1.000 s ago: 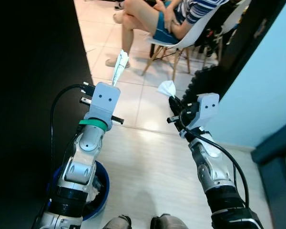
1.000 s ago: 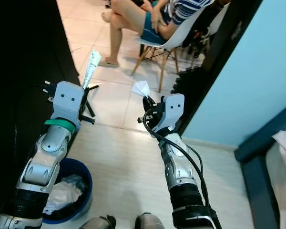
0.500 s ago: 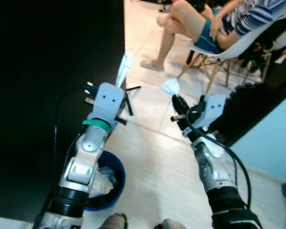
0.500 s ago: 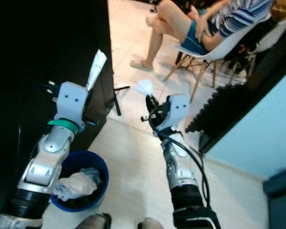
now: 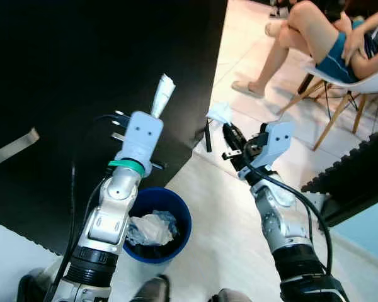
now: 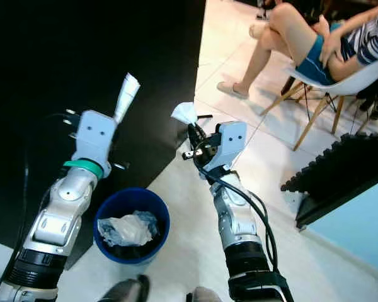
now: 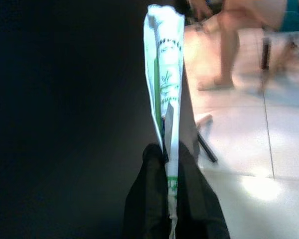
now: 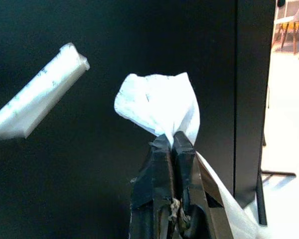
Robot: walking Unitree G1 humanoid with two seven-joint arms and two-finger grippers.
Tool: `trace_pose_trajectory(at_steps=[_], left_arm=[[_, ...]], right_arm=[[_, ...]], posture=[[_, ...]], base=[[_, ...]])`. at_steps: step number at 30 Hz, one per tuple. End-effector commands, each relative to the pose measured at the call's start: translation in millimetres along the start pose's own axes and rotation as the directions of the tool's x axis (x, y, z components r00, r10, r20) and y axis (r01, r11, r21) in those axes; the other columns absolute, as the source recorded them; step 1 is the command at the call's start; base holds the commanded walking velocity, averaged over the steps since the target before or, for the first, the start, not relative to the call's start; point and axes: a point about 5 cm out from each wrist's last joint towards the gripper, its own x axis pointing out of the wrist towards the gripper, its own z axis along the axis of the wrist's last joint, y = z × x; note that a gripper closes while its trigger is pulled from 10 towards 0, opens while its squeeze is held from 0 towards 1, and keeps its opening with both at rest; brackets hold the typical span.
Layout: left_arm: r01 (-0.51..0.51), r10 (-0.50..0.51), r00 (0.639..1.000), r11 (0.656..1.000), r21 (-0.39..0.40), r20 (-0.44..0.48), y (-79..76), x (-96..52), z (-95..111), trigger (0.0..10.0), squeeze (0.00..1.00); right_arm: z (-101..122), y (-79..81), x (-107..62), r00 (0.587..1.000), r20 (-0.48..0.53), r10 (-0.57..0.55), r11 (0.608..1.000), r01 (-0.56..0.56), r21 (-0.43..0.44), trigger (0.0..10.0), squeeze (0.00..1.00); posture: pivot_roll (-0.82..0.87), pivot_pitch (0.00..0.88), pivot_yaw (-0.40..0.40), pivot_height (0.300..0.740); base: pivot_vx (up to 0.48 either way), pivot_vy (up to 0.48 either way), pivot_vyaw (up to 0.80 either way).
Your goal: Clean up the room
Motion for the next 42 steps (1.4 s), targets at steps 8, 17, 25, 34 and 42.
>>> trace_pose_trajectory(at_steps=[8, 17, 25, 34, 42], left_arm=[[0.188, -0.189, 0.979, 0.982, -0.017, -0.077, -9.2, 1.3, -9, 10.0, 0.00], [0.193, -0.212, 0.963, 0.973, -0.127, -0.165, -5.9, 10.3, -24, 10.0, 0.00], [0.204, -0.240, 0.948, 0.962, -0.180, -0.210, -5.4, 32.8, -34, 10.0, 0.00], [0.253, -0.284, 0.938, 0.953, -0.165, -0.198, -10.6, 38.2, -30, 10.0, 0.00], [0.277, -0.313, 0.918, 0.945, -0.173, -0.242, -17.6, 33.5, -50, 10.0, 0.00]], right_arm=[[-3, -0.1, -2.1, 1.000, -0.008, -0.006, 1.000, 0.006, 0.018, 10.0, 0.00], [-3, -4.0, -3.3, 0.999, -0.007, -0.040, 0.999, 0.040, 0.013, 10.0, 0.00], [-12, -15.9, -9.5, 0.984, -0.063, -0.165, 0.986, 0.166, 0.006, 10.0, 0.00], [-16, -21.2, -17.8, 0.972, -0.087, -0.218, 0.976, 0.218, -0.005, 10.0, 0.00], [-19, -14.9, -18.6, 0.974, -0.110, -0.200, 0.980, 0.199, -0.016, 10.0, 0.00]], posture=[[-0.01, 0.000, 0.016, 0.740], [-0.01, 0.000, 0.015, 0.740], [-0.03, 0.028, 0.017, 0.740], [-0.05, 0.063, 0.026, 0.740], [-0.05, 0.110, 0.021, 0.740]], base=[[0.000, 0.000, 0.71], [0.000, 0.000, 0.71], [0.000, 0.000, 0.26], [0.000, 0.000, -0.59], [0.000, 0.000, 0.00]])
